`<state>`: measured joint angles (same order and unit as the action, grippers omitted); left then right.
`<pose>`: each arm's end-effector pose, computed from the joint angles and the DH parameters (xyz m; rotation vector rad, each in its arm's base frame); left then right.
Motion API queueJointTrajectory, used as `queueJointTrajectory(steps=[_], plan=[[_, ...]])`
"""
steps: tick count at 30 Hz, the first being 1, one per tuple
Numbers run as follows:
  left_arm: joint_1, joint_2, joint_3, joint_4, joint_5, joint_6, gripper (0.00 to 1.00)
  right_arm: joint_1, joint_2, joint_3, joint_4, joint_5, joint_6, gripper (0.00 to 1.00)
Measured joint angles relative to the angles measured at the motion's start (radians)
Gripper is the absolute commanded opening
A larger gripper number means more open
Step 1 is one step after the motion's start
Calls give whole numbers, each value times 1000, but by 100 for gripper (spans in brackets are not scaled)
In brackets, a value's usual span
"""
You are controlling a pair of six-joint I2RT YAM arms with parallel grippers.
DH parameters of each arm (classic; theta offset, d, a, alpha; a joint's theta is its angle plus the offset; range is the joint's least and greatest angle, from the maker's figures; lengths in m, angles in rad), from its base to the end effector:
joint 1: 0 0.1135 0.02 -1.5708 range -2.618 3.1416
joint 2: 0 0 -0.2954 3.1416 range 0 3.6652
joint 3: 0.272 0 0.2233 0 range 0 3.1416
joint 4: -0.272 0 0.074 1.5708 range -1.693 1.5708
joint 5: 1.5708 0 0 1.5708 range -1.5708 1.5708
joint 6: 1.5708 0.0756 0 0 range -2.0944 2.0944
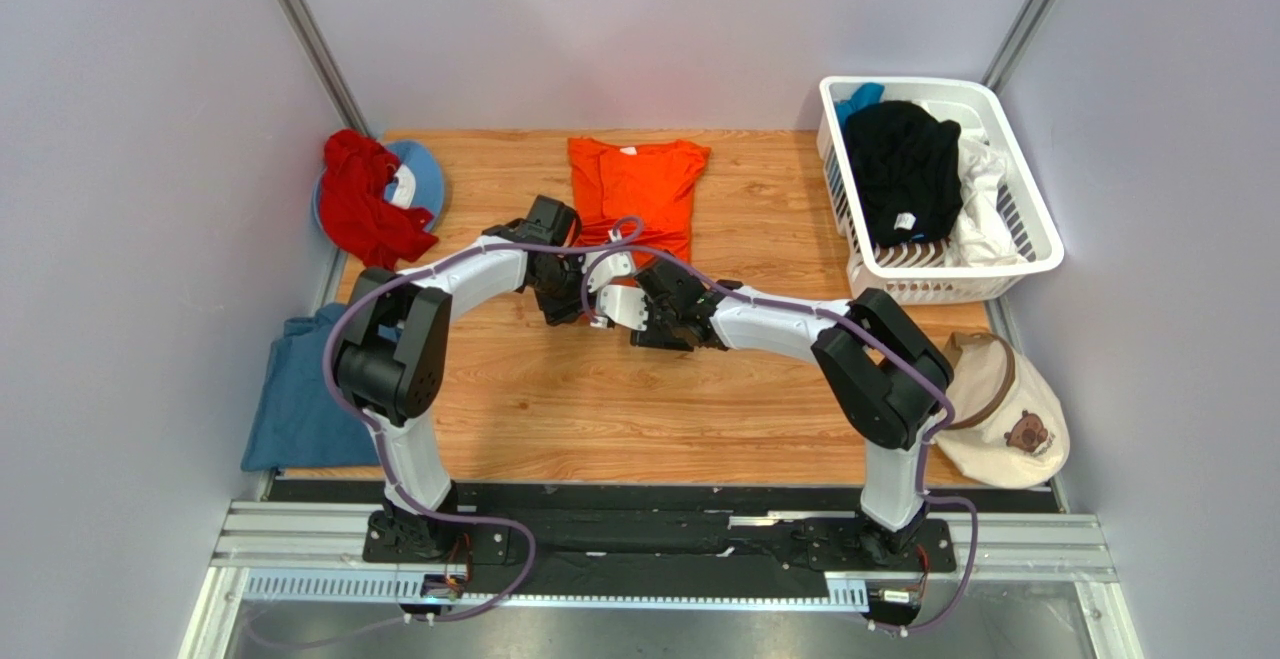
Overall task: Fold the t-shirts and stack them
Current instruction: Fold the tshirt
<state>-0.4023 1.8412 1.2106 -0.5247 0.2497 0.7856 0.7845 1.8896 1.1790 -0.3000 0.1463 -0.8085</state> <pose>0.3308 -0.1611 0.1851 1.5582 2.1808 -0.2225 0.2865 0.2704 0.1731 -1.8040 1.8404 -0.1977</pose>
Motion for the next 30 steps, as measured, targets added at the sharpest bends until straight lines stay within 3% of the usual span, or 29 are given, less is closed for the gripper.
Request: queueJointTrajectory(steps=[5,9,14,17,23,26,27,29,30], plan=[[0,0,1,-8,0,7,57,0,0,0,-1,-3,-8,54],[0,16,27,-44,6,18,63,0,0,0,-1,-1,-8,54],[1,54,72,-95,16,37,56,-2,0,0,-1,3,-7,54],[0,74,93,-113,26,42,50,-2,0,0,-1,5,-4,54],[-4,98,118,-122,22,45,27,-4,0,0,2,9,1,53],[-8,100,121,-114,13,38,6,-8,0,0,2,9,1,45],[-10,100,121,-112,10,35,0,-8,0,0,2,9,2,36],[-11,100,121,-111,8,30,0,-9,0,0,2,9,2,30],[-11,100,120,-111,7,29,0,-9,0,0,2,9,2,22]])
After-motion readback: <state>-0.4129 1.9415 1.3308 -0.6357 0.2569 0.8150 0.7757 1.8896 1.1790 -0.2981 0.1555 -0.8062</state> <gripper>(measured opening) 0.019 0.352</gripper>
